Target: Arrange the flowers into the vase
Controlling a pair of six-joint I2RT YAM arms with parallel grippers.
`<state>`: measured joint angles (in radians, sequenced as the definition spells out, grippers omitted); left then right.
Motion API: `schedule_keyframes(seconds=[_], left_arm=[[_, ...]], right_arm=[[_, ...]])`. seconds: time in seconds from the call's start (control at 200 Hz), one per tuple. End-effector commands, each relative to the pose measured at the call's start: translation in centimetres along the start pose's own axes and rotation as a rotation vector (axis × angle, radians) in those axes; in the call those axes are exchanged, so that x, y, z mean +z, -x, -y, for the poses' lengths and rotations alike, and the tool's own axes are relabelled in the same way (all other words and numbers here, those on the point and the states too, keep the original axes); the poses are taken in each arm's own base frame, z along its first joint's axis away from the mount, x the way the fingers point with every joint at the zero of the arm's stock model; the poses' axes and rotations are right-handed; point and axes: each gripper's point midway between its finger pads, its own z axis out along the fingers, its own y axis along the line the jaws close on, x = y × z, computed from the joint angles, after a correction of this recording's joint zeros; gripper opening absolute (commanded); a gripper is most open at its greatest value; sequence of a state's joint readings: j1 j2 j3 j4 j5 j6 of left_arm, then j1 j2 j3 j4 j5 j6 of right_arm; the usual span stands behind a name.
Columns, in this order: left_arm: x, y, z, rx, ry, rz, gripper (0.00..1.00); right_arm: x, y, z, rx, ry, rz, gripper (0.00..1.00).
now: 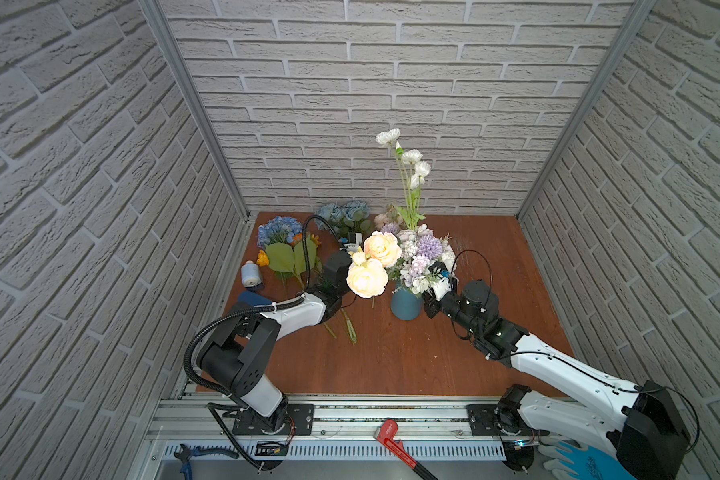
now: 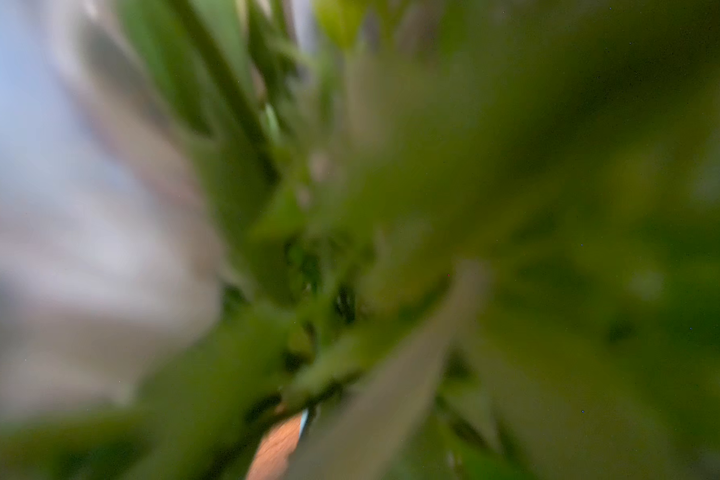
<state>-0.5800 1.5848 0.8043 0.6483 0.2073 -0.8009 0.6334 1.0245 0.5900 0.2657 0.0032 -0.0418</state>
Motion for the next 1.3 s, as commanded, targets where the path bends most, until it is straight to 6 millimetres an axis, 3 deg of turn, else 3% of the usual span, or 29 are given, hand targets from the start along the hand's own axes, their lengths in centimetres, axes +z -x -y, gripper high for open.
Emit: schedule_keyframes(seconds=[0.0,0.235,0.295,0.32,0.41,0.655,0.865,1.03,1.165,1.295], left_arm=[[-0.7,1.3,1.2,0.035,-0.033,0.047,0.98],[-0.7,1.6,1.4,0.035,-0.037,0.055,0.97],[-0.7,1.6,1.4,0.034,-0.039,0.056,0.98],[-0.7,1.5,1.3,0.032,-0.038,0.055,0.98],[-0.6,1.6,1.2,0.029,-0.035,0.058,0.98],[-0.8,1.7,0.8,0.038,-0.006,0.055,0.97],[-1.1,1.8,-0.4,0.030,0.043,0.062,0.98],[-1.2,1.8,-0.8,0.020,0.053,0.054,0.98],[-1.1,1.2,-1.1,0.021,0.063,0.034,0.98],[-0.9,0.4,-1.7,0.023,0.076,0.012,0.98]], right_arm=[[-1.0,-1.8,-0.8,-0.010,0.028,-0.085,0.30],[-4.3,-2.5,-1.1,0.028,0.047,-0.134,0.53],[-5.2,-2.9,-1.2,0.039,0.054,-0.143,0.63],[-5.5,-3.1,-1.2,0.047,0.054,-0.149,0.72],[-6.4,-4.3,-1.1,0.082,0.041,-0.176,0.80],[-7.7,-8.3,-0.6,0.254,-0.012,-0.195,0.83],[-6.2,-9.4,1.0,0.311,-0.102,-0.100,0.89],[-3.7,-7.5,1.7,0.207,-0.127,-0.017,0.98],[-1.5,-5.3,1.6,0.172,-0.092,0.096,1.00],[-0.3,-4.5,2.6,0.196,-0.101,0.208,1.00]])
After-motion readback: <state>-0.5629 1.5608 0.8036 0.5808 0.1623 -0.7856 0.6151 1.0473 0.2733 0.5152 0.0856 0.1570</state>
